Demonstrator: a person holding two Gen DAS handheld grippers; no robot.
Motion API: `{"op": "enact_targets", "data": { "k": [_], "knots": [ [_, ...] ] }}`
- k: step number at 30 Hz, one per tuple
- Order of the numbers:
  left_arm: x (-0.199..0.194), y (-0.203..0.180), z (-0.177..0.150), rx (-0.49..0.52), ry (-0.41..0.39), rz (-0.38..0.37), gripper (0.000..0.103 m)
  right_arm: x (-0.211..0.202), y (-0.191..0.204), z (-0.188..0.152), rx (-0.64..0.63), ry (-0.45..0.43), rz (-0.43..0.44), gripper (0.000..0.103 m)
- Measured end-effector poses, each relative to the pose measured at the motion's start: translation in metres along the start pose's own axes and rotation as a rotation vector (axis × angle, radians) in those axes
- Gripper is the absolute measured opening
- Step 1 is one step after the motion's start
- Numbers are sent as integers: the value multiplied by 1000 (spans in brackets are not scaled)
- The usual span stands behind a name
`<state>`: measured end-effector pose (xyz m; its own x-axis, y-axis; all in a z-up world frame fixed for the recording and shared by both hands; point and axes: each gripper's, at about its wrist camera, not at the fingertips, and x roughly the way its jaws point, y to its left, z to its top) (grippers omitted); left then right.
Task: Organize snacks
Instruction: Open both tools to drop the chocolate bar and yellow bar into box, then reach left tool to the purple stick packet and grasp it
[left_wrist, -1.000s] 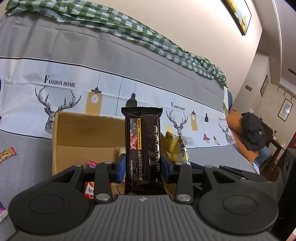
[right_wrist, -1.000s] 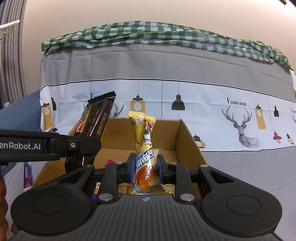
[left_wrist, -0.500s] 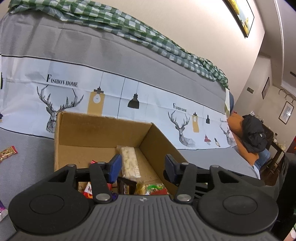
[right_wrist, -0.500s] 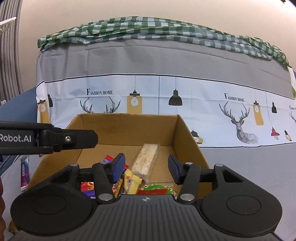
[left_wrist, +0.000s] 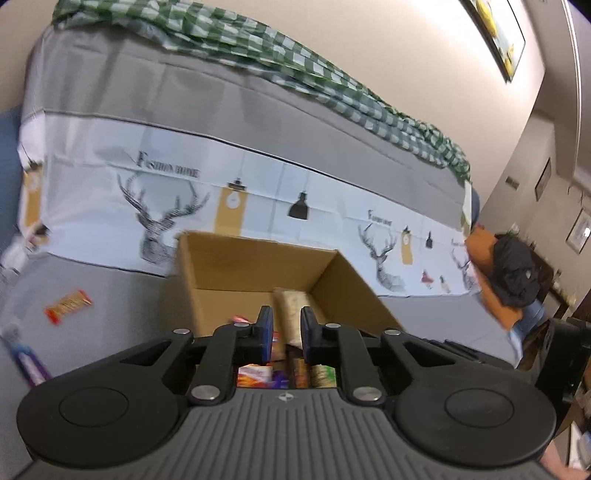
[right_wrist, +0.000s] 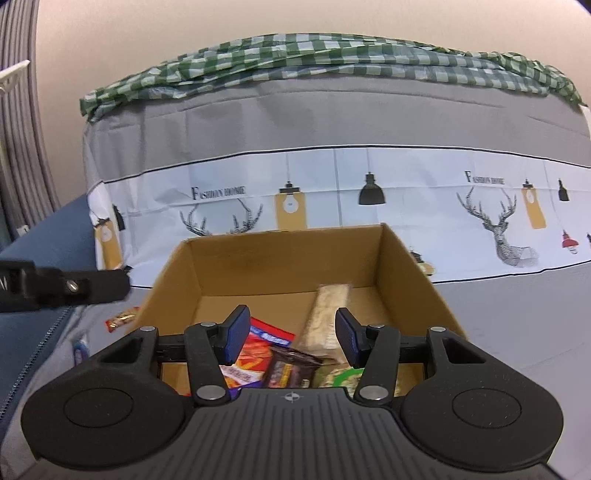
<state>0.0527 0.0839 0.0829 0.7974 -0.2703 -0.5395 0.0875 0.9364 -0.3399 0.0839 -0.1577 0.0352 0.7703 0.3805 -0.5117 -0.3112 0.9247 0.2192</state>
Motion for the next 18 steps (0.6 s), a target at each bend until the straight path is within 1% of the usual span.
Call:
{"op": "enact_targets", "data": {
  "k": [2,3,4,5,7,8,9,10,11,13,14,16,18],
  "knots": [
    [-11,11,5,38,-4,50,17,-4,6,0,4,-7,21,52],
    [-14,18,5,36,-7,77,17,-6,9,0,2,-13,33,52],
    [-16,27,4,18,-7,101,17,-8,12,-1,-1,-18,41,49],
    [-17,40,0,-15,-11,125,17,-9,15,-1,-4,-19,49,43],
    [-14,63,-13,-75,-30,175,17,-10,19,-1,-5,-17,71,35],
    [-9,76,-23,-102,-15,209,17,-10,22,-1,-5,-17,82,31],
    [0,91,-27,-148,69,279,17,-10,25,-1,-4,-16,91,30],
    [5,105,-28,-206,119,342,17,-10,27,-1,-7,-14,97,29],
    [6,120,-27,-278,133,370,18,-10,30,-2,-8,-9,101,30],
    [6,152,-29,-441,140,386,23,-8,35,-3,-13,2,116,30],
    [7,163,-31,-496,151,402,25,-8,38,-3,-20,5,125,30],
    [10,181,-37,-592,183,445,26,-6,43,-2,-41,11,142,30],
    [10,192,-41,-647,183,475,28,-5,46,-2,-48,13,151,30]
  ]
}}
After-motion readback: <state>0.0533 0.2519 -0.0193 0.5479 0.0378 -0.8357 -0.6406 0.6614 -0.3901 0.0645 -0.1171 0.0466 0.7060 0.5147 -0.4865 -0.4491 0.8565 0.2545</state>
